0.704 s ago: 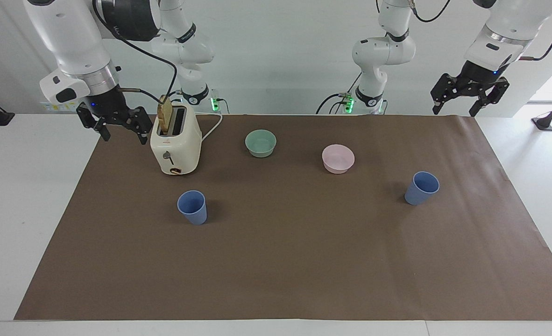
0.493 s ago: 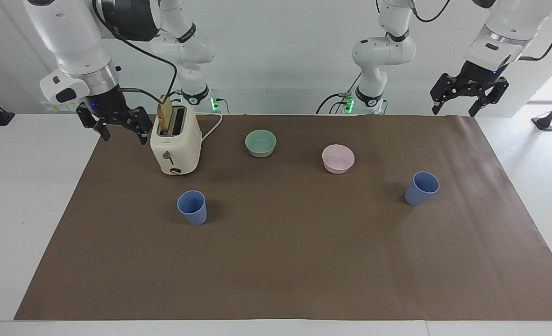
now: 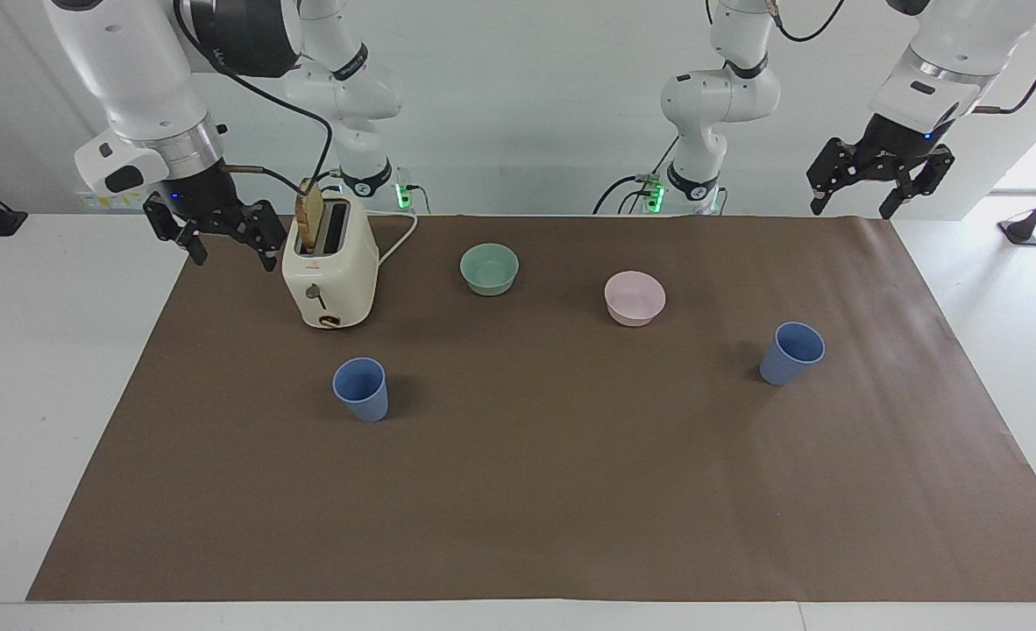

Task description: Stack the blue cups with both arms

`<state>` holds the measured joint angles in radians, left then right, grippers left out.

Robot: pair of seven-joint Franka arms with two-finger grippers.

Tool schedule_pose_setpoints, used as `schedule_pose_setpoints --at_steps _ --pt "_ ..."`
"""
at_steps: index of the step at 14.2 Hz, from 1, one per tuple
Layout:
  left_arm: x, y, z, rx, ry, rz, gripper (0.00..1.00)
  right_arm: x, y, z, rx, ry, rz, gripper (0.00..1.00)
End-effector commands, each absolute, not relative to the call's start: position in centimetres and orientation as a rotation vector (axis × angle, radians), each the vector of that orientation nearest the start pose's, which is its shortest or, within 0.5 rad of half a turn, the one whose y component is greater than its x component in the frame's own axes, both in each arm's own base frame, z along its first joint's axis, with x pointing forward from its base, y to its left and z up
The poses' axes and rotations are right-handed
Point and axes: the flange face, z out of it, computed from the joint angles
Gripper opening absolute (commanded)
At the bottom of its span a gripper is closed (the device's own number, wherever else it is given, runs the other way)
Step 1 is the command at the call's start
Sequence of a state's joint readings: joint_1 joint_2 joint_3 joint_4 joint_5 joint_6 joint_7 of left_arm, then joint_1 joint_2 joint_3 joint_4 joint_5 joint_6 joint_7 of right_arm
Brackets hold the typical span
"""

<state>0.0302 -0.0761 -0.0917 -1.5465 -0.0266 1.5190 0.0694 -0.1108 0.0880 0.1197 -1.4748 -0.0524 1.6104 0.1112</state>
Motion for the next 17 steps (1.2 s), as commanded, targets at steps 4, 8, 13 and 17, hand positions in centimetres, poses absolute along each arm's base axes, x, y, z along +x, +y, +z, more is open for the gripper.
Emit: schedule_pose_setpoints --at_steps 4,8,13,17 --pt "52.1 -3.1 67.5 -3.15 0.197 -0.07 1.0 58.3 -0.5 62.3 -3.179 0.151 -0.075 1.0" --pt "52.1 -3.0 67.6 -3.15 0.192 -0.077 1.0 58.3 -0.6 62.3 -3.179 0.153 -0.075 1.0" --pt "53.0 -0.7 66.3 -3.151 0.142 -0.09 1.0 58.3 -0.6 62.3 -3.179 0.153 -0.075 1.0" --pt "54.0 0.5 63.8 -3.153 0.106 -0.079 1.0 58.3 -0.5 62.3 -3.179 0.151 -0.075 1.0"
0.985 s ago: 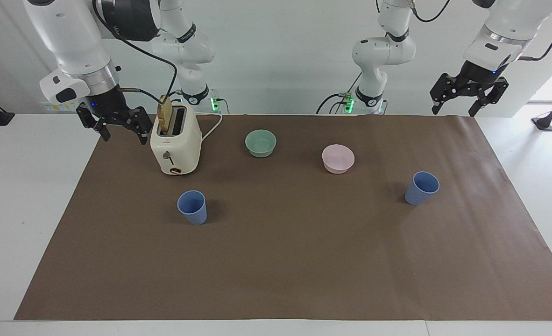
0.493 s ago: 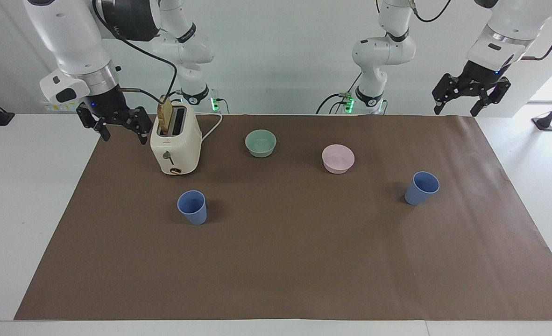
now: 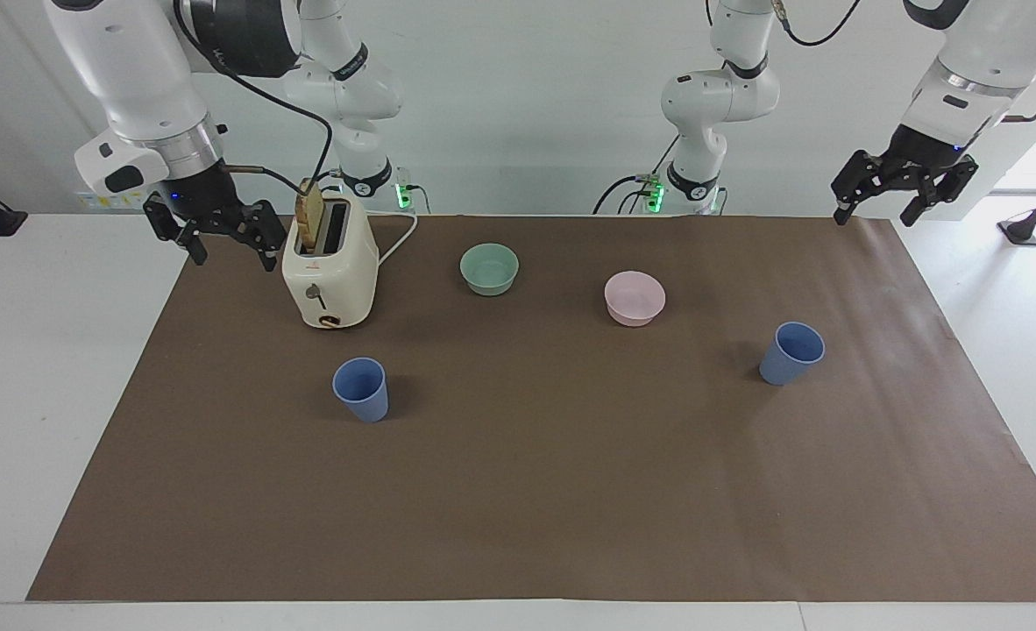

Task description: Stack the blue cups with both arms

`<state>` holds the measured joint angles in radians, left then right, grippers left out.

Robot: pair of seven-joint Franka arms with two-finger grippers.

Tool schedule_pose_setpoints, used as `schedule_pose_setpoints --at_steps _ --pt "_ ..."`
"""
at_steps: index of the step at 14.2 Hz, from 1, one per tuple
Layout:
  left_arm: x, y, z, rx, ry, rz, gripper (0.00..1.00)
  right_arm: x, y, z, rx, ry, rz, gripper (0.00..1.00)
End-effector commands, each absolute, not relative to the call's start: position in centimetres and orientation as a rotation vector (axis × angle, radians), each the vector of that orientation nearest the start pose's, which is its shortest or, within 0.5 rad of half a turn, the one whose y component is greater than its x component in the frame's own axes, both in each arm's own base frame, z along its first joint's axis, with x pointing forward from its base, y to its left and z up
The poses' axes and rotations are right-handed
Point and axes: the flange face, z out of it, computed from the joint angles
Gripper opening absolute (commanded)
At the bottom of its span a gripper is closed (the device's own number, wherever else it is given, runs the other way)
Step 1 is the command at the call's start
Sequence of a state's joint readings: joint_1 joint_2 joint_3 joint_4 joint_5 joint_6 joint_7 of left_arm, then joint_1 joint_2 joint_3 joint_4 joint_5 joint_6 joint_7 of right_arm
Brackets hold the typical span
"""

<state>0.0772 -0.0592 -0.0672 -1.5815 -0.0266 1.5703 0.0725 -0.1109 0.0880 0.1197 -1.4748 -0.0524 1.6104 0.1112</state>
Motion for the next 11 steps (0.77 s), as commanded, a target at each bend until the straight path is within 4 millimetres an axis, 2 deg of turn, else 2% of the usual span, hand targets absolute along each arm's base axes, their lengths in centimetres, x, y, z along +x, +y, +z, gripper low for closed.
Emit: schedule_pose_setpoints --at_steps 1,5,6,8,9,11 --pt "54.2 0.7 63.4 -3.154 0.101 -0.079 1.0 58.3 -0.5 62.3 -3.178 0.153 -0.075 1.0" --pt "55.4 2.4 60.7 -3.156 0.051 -0.079 1.0 58.3 -0.5 62.3 -3.179 0.151 -0.075 1.0" --pt "55.5 3.7 59.6 -3.157 0.018 -0.065 1.0 58.3 -0.5 62.3 -3.178 0.153 -0.075 1.0" --pt "55.6 4.3 58.6 -3.156 0.022 -0.068 1.0 58.3 -0.5 62.3 -3.179 0.151 -0.075 1.0" --pt "55.8 5.5 57.7 -3.156 0.019 -0.066 1.0 58.3 -0.6 62.3 -3.178 0.156 -0.075 1.0" --pt "55.8 6.1 56.6 -3.155 0.042 -0.071 1.0 58.3 -0.5 62.3 -3.179 0.151 -0.075 1.0"
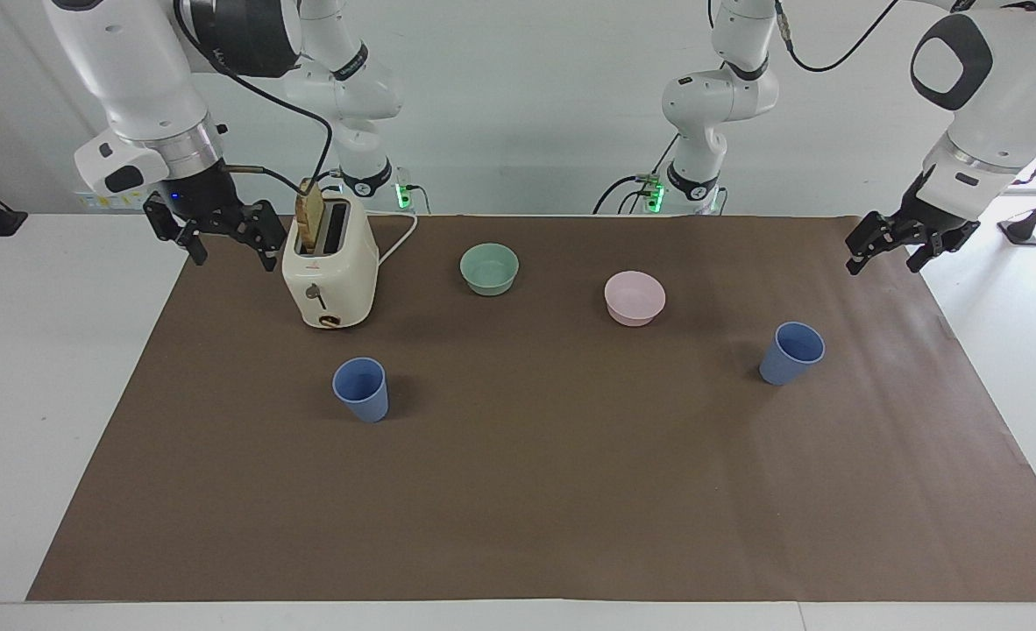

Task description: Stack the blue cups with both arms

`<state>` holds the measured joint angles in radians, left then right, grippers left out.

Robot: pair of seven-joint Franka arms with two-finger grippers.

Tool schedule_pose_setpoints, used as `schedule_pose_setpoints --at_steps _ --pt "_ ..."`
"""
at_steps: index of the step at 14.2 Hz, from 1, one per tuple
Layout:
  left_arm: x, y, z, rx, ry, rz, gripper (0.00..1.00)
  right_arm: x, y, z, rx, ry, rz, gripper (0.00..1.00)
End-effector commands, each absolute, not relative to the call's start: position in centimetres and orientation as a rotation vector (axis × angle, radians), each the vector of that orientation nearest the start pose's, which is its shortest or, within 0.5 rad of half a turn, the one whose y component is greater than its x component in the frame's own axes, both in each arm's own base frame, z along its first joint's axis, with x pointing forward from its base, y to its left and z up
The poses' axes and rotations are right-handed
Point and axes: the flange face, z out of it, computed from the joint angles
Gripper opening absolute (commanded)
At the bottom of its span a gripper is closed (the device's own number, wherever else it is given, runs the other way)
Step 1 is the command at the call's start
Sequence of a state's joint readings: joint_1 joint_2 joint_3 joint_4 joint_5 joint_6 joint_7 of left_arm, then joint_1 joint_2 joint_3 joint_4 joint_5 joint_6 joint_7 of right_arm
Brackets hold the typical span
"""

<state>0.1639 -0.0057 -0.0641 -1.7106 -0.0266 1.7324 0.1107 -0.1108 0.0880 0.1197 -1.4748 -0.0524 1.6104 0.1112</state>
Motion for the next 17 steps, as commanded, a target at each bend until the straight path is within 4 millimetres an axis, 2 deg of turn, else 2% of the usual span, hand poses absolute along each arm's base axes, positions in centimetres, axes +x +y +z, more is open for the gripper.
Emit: schedule_pose_setpoints --at_steps 1,6,8,10,15,17 --pt "55.9 6.2 56.3 -3.155 0.049 -0.071 1.0 58.3 -0.5 62.3 -3.178 0.153 -0.075 1.0" --pt "55.6 7.9 53.2 -3.155 0.032 -0.06 1.0 58.3 -0.5 62.3 -3.179 0.151 -0.075 1.0" --pt "55.3 8.7 52.9 -3.153 0.027 -0.067 1.0 58.3 -0.5 62.3 -3.178 0.153 -0.075 1.0" --pt "55.2 8.8 52.1 -3.155 0.034 -0.046 1.0 58.3 -0.5 62.3 -3.178 0.153 -0.075 1.0" --pt "55.1 8.9 51.7 -3.155 0.038 -0.048 1.0 58.3 -0.5 62.3 -3.178 0.153 -0.075 1.0" --pt "55.0 8.8 50.8 -3.154 0.038 -0.05 1.0 58.3 -0.5 62.3 -3.178 0.153 -0.075 1.0"
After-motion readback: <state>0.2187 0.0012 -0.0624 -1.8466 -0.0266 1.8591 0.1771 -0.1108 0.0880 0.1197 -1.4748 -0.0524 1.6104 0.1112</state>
